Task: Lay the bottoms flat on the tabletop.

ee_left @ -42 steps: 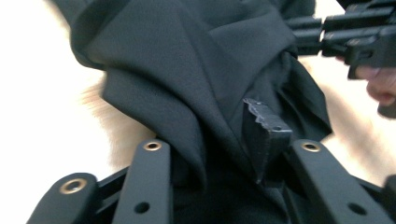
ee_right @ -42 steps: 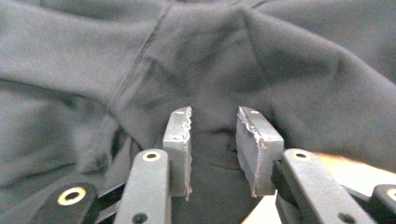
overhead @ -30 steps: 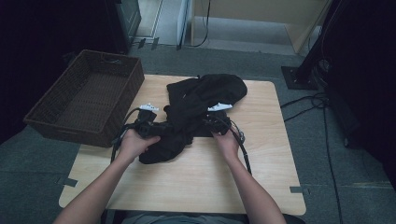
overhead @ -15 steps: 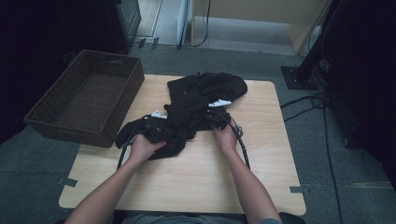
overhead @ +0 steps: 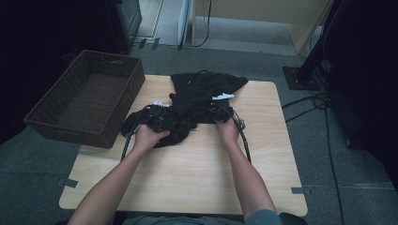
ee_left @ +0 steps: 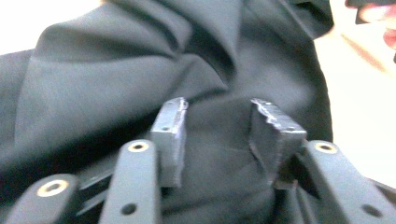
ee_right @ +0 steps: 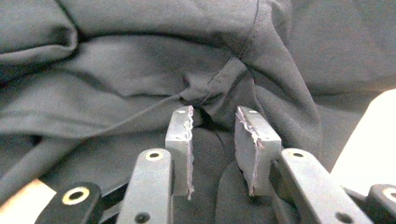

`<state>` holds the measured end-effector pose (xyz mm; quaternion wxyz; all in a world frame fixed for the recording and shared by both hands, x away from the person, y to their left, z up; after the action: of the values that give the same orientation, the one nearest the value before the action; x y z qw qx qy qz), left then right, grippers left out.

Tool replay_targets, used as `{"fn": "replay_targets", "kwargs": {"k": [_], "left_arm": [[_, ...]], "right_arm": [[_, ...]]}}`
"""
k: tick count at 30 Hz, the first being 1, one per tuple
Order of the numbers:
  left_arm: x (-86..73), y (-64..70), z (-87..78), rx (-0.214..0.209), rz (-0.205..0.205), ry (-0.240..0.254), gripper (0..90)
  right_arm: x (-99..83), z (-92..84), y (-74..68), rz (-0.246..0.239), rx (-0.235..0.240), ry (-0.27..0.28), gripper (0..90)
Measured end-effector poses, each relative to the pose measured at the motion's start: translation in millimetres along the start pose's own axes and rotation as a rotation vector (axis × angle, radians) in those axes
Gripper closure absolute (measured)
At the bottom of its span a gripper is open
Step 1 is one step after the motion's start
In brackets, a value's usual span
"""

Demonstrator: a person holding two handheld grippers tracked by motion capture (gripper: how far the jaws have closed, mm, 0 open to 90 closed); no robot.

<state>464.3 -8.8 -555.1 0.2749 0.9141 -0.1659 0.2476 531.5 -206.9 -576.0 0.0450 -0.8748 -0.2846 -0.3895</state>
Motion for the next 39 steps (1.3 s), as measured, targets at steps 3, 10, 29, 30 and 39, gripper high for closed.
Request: {"fn": "replay_targets", "kwargs": {"k": [3, 10, 29, 30, 39], "left_arm": [[-9.5, 2.7, -11.0, -0.019, 0.011, 0.004, 48.0], [-31.9, -1.4, -22.8, -0.023, 0.045, -0.001, 41.3], [-35.2, -6.4, -5.1, 0.128, 0.184, 0.122, 64.0], [-33.7, -7.4, -4.2, 0.137, 0.189, 0.133, 69.6], [-9.3, -3.9, -45.9, 0.021, 0.080, 0.205, 87.6]], "right_arm": [[-5.8, -6.9, -3.8, -0.001, 0.005, 0.000, 67.1], [-26.4, -35.3, -16.4, -0.032, 0.038, -0.051, 57.4], [-13.2, -19.7, -46.8, -0.027, 0.015, 0.079, 73.4], [-13.8, -19.7, -43.6, -0.023, 0.003, 0.076, 82.3], [-32.3, -51.3, -12.3, 0.032, 0.006, -0.007, 90.0]]}}
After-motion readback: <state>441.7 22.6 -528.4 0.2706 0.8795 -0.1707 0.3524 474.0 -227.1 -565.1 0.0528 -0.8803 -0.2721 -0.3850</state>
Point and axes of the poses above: each handheld gripper's, and its own axes: z roughly forward along the jaws, x roughly out of its top, y roughly to its right, the point moved 9 cm from there along z, roughly forward along the jaws, and after that the axes turned 13 degrees about -z, right-handed, at the moved point
